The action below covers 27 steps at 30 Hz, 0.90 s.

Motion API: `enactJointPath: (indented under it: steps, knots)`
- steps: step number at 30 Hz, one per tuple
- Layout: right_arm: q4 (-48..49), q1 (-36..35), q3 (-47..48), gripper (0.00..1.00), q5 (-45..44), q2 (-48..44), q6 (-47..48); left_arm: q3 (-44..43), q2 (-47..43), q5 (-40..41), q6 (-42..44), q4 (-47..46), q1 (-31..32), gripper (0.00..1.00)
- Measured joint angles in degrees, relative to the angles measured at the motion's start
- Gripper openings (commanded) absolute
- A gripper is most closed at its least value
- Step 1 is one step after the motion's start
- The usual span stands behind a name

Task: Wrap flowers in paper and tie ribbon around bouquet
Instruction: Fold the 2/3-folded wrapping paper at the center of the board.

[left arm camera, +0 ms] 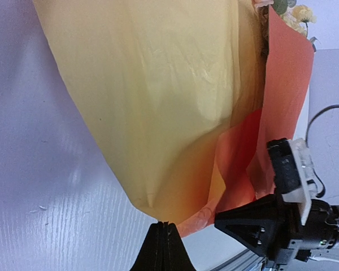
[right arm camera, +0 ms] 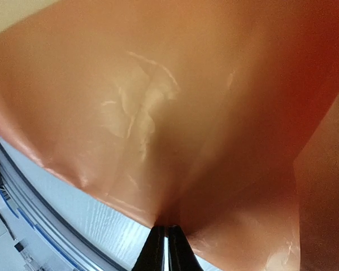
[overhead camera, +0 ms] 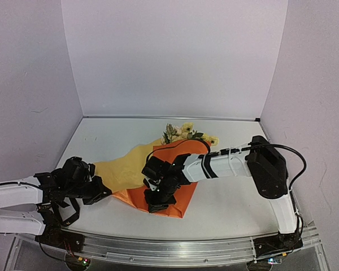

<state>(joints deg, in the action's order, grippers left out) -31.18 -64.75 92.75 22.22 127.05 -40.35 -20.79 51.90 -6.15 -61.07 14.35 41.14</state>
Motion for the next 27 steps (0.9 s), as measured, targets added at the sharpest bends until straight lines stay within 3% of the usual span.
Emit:
enactJointPath:
  steps: [7,16,22,27]
  knots:
    - [0.3,0.0,0.0,0.06,-0.1,0.5,-0.4,-4.2,0.6,-2.0,4.1,-1.6,2.3,0.00]
    - [0.3,0.0,0.1,0.10,-0.2,0.5,-0.1,-11.6,8.5,-5.7,11.2,-6.2,9.8,0.00]
    - [-1.9,0.3,0.2,0.17,0.1,-0.9,3.0,-12.6,11.1,-6.4,14.3,-6.9,10.3,0.00]
    - [-5.9,1.2,0.2,0.21,0.7,-7.2,6.4,-13.4,12.4,-7.0,16.1,-7.0,10.3,0.00]
